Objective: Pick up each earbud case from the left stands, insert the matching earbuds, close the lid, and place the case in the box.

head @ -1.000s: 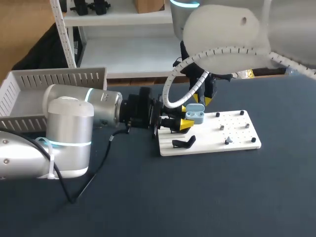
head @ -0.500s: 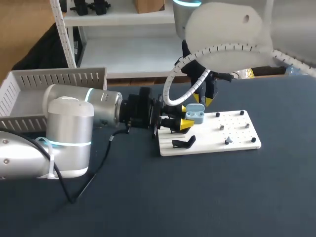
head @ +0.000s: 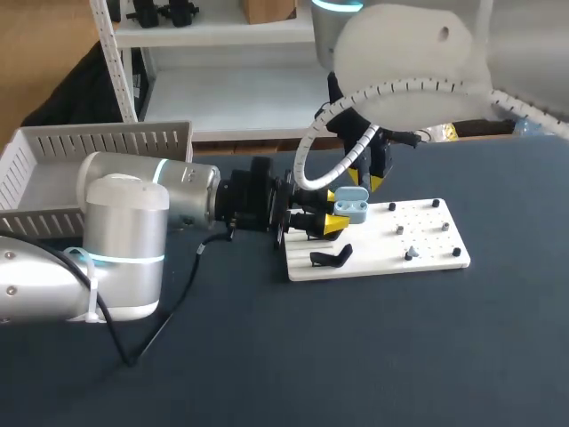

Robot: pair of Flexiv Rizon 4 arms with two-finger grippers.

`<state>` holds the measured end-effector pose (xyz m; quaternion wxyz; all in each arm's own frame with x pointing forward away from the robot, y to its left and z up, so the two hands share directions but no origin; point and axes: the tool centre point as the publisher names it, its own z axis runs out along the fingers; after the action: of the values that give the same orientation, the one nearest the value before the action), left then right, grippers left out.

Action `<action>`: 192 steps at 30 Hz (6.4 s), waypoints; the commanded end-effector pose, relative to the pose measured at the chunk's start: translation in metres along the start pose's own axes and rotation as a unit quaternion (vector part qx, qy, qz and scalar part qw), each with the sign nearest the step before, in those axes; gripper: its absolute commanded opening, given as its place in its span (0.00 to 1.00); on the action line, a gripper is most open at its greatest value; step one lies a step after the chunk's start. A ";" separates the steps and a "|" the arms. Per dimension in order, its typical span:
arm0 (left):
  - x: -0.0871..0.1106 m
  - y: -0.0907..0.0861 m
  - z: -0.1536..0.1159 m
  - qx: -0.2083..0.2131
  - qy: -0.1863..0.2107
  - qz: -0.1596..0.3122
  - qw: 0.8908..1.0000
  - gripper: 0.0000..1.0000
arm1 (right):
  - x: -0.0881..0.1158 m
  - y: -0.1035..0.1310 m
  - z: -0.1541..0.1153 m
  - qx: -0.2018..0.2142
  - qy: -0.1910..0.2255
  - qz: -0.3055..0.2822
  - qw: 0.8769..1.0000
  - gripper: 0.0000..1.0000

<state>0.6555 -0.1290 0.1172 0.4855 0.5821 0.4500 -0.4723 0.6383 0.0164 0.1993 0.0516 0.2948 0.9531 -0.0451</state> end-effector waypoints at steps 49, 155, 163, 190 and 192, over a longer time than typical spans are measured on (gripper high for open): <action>0.001 -0.001 0.000 -0.002 -0.001 0.001 1.000 0.00 | 0.023 0.013 0.018 0.014 0.001 -0.025 1.000 0.00; 0.001 -0.001 0.000 -0.002 -0.001 0.001 1.000 0.00 | 0.029 0.007 0.021 0.005 0.015 -0.022 1.000 0.41; 0.001 -0.001 0.000 -0.002 -0.001 0.001 1.000 0.00 | 0.023 -0.007 0.012 -0.022 0.015 -0.013 1.000 0.41; -0.004 -0.017 -0.014 0.004 0.021 0.006 1.000 0.00 | -0.024 -0.049 -0.008 -0.104 0.017 0.028 0.994 0.46; -0.005 -0.021 -0.017 0.006 0.023 0.007 1.000 0.00 | -0.026 -0.049 -0.008 -0.109 0.018 0.025 0.994 0.46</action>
<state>0.6435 -0.1173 0.1167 0.4739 0.5989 0.4503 -0.4625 0.6329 -0.0338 0.2154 0.0620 0.3139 0.9460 0.0517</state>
